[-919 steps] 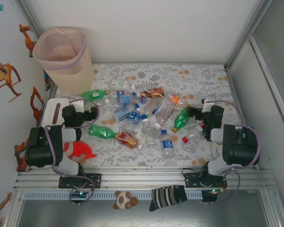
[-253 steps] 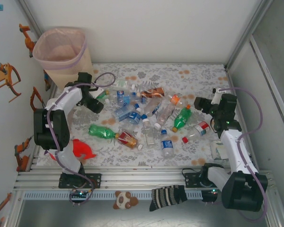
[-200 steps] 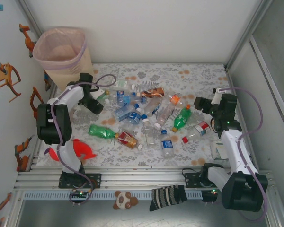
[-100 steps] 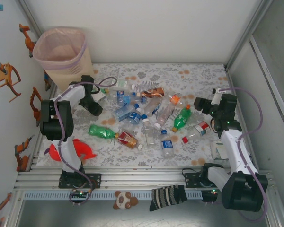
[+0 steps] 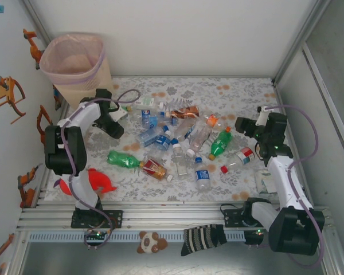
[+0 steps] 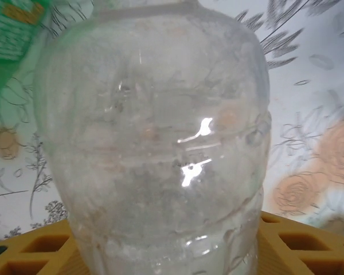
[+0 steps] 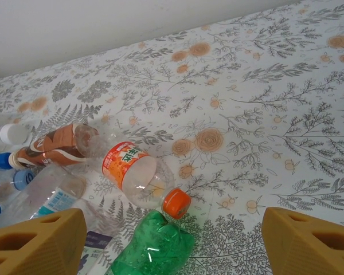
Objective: Put the plastic bottles in the bin
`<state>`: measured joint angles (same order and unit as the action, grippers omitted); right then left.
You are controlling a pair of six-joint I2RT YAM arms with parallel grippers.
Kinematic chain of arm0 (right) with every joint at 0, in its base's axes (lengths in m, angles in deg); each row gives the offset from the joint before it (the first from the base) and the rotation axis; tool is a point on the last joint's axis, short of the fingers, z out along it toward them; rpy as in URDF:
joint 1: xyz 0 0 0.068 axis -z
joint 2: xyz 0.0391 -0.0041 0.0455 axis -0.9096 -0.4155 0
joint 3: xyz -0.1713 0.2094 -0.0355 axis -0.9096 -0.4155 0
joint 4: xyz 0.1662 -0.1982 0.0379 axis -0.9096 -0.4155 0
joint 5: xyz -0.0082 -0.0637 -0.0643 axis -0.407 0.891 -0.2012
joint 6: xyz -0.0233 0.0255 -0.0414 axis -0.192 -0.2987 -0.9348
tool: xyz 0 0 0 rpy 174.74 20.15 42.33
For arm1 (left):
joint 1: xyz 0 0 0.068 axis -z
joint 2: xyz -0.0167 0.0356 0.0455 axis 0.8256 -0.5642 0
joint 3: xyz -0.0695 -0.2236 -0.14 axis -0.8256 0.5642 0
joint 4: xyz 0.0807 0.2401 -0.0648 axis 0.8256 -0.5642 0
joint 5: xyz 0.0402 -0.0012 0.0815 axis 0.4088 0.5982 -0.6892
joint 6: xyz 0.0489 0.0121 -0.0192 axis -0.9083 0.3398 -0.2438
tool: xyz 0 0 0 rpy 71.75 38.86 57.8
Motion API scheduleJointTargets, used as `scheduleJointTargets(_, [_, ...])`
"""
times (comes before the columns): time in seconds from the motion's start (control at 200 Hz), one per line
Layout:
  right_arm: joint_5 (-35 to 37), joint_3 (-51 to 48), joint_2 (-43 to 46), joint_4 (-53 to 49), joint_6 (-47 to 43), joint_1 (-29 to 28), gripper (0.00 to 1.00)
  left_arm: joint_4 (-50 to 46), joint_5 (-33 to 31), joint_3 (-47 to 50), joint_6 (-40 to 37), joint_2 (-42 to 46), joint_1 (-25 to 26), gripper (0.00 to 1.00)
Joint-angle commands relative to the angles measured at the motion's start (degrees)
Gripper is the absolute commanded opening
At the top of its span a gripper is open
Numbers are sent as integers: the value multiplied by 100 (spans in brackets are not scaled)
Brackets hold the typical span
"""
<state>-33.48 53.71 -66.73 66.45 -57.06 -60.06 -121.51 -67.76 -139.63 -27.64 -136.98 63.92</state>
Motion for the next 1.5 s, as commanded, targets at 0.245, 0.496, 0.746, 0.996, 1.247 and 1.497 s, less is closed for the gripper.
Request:
scheduleJointTargets(0.245, [-139, 282, 179, 77, 29, -43, 78, -83, 1075, -486, 266, 1356, -36, 49])
scheduleJointTargets(0.496, [-113, 348, 184, 73, 37, -46, 78, 679, 1410, -1060, 780, 1969, -114, 47])
scheduleJointTargets(0.746, [-148, 505, 74, 103, 101, -53, 78, 1658, 1352, -1737, 1455, 1982, -341, 45])
scheduleJointTargets(0.996, [-104, 598, -28, 81, 160, -49, 77, 2337, 537, -2651, 1967, 1257, -583, 41])
scheduleJointTargets(1.247, [-36, 626, 53, -45, 160, -60, 77, 2195, -101, -4129, 2319, -104, -806, 40])
scheduleJointTargets(1.497, [-34, 608, 99, -219, 170, -64, 77, 764, -257, -6678, 2657, -2031, -1098, 39])
